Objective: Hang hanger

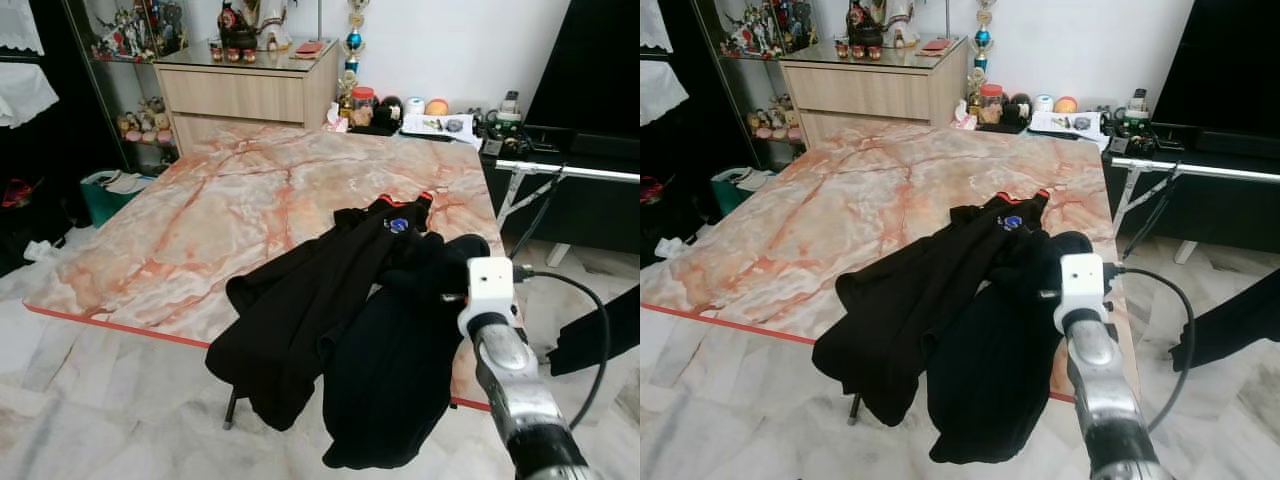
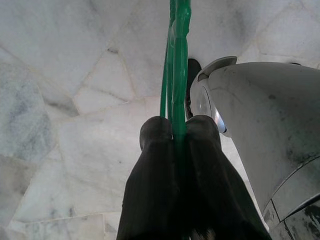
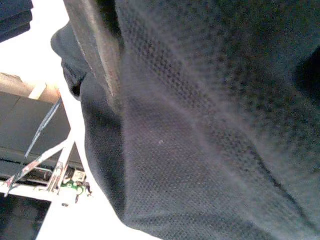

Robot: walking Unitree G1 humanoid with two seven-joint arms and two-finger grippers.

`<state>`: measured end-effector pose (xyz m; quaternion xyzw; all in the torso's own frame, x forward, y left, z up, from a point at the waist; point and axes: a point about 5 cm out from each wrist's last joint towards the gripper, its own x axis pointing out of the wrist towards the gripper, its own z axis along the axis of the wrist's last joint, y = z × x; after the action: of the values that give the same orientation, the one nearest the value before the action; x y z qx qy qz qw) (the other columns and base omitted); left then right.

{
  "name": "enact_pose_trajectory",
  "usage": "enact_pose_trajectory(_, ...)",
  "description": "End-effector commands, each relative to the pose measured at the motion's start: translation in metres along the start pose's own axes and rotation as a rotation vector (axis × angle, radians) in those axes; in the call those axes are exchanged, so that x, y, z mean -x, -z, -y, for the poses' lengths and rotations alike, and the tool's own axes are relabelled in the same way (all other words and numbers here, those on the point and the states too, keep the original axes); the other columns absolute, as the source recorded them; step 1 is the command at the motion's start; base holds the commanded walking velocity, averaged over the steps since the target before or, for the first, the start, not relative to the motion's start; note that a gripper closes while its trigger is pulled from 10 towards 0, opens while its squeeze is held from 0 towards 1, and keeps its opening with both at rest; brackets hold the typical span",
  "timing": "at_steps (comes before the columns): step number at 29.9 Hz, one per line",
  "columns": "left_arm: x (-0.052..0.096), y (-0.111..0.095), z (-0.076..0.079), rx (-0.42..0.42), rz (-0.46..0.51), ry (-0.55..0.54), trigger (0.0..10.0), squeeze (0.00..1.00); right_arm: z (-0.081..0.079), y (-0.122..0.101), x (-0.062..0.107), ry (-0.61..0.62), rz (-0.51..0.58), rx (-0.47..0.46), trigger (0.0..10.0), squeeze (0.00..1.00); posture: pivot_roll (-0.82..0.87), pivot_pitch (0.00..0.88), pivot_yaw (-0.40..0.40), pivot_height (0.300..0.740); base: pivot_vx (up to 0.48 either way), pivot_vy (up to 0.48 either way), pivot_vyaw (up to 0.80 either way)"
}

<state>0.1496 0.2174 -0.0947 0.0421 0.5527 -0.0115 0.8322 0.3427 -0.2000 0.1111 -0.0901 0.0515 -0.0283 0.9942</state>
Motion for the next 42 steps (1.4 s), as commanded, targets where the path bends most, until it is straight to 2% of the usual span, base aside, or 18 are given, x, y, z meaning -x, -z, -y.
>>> enact_pose_trajectory(1,0.000,-0.002,-0.002,-0.003,0.003,-0.007,10.0,0.00,-0.001,-0.002,0.003,-0.021,-0.002,-0.011,10.0,1.00,0.08,0.000,-0.009,0.740,0.000,0.000,0.00)
enact_pose_trajectory(5,0.000,-0.001,-0.002,0.012,0.004,-0.012,10.0,0.00,0.001,0.014,0.017,-0.086,-0.067,0.014,10.0,1.00,0.09,0.000,-0.017,0.740,0.000,0.000,0.00)
enact_pose_trajectory(8,0.000,0.001,-0.001,0.017,0.001,-0.012,10.0,0.00,0.004,0.017,0.021,-0.096,-0.078,0.025,10.0,1.00,0.09,0.000,-0.021,0.740,0.000,0.000,0.00)
enact_pose_trajectory(12,0.000,0.008,0.001,0.024,-0.014,-0.011,10.0,0.00,0.015,0.009,0.025,-0.117,-0.049,0.048,10.0,1.00,0.09,0.000,-0.030,0.740,0.000,0.000,0.00)
enact_pose_trajectory(16,0.000,0.018,0.006,0.041,-0.036,-0.008,10.0,0.00,0.019,-0.002,0.030,-0.173,0.014,0.058,10.0,1.00,0.08,0.000,-0.044,0.740,0.000,0.000,0.00)
enact_pose_trajectory(20,0.001,0.026,0.009,0.048,-0.052,-0.003,10.0,0.00,0.020,-0.006,0.031,-0.190,0.026,0.078,10.0,1.00,0.07,0.000,-0.052,0.740,0.000,0.000,0.00)
enact_pose_trajectory(24,0.002,0.037,0.013,0.060,-0.073,-0.002,10.0,0.00,0.008,-0.020,0.022,-0.233,0.085,0.100,10.0,1.00,0.07,0.000,-0.064,0.740,0.000,0.000,0.00)
enact_pose_trajectory(27,0.004,0.052,0.015,0.067,-0.095,-0.002,10.0,0.00,-0.021,-0.037,0.010,-0.347,0.151,0.175,10.0,1.00,0.07,0.000,-0.069,0.740,0.000,0.000,0.00)
enact_pose_trajectory(28,0.004,0.055,0.015,0.067,-0.100,-0.002,10.0,0.00,-0.024,-0.038,0.008,-0.354,0.151,0.192,10.0,1.00,0.07,0.000,-0.072,0.740,0.000,0.000,0.00)
enact_pose_trajectory(30,0.005,0.060,0.016,0.060,-0.109,0.001,10.0,0.00,-0.028,-0.039,0.008,-0.385,0.151,0.212,10.0,1.00,0.09,0.000,-0.079,0.740,0.000,0.000,0.00)
enact_pose_trajectory(35,0.008,0.074,0.018,0.090,-0.125,-0.012,10.0,0.00,-0.030,-0.024,0.022,-0.467,0.120,0.154,10.0,1.00,0.15,0.000,-0.101,0.740,0.000,0.000,0.00)
enact_pose_trajectory(36,0.009,0.078,0.020,0.103,-0.131,-0.016,10.0,0.00,-0.030,-0.014,0.028,-0.480,0.098,0.123,10.0,0.69,0.16,0.000,-0.106,0.740,0.000,0.000,0.00)
enact_pose_trajectory(37,0.009,0.080,0.021,0.110,-0.134,-0.016,10.0,0.00,-0.029,-0.010,0.030,-0.483,0.089,0.112,10.0,0.69,0.17,0.000,-0.108,0.740,0.000,0.000,0.00)
enact_pose_trajectory(38,0.009,0.081,0.022,0.114,-0.136,-0.014,10.0,0.00,-0.029,-0.008,0.031,-0.485,0.083,0.106,10.0,0.50,0.17,0.000,-0.108,0.740,0.000,0.000,0.00)
enact_pose_trajectory(39,0.009,0.082,0.022,0.104,-0.141,-0.008,10.0,0.00,-0.029,-0.005,0.033,-0.492,0.069,0.094,10.0,0.00,0.18,0.000,-0.110,0.740,0.000,0.000,0.00)
enact_pose_trajectory(42,0.010,0.087,0.025,0.119,-0.153,-0.013,10.0,0.00,-0.024,0.003,0.039,-0.462,0.039,0.085,10.0,0.00,0.18,0.000,-0.108,0.740,0.000,0.000,0.00)
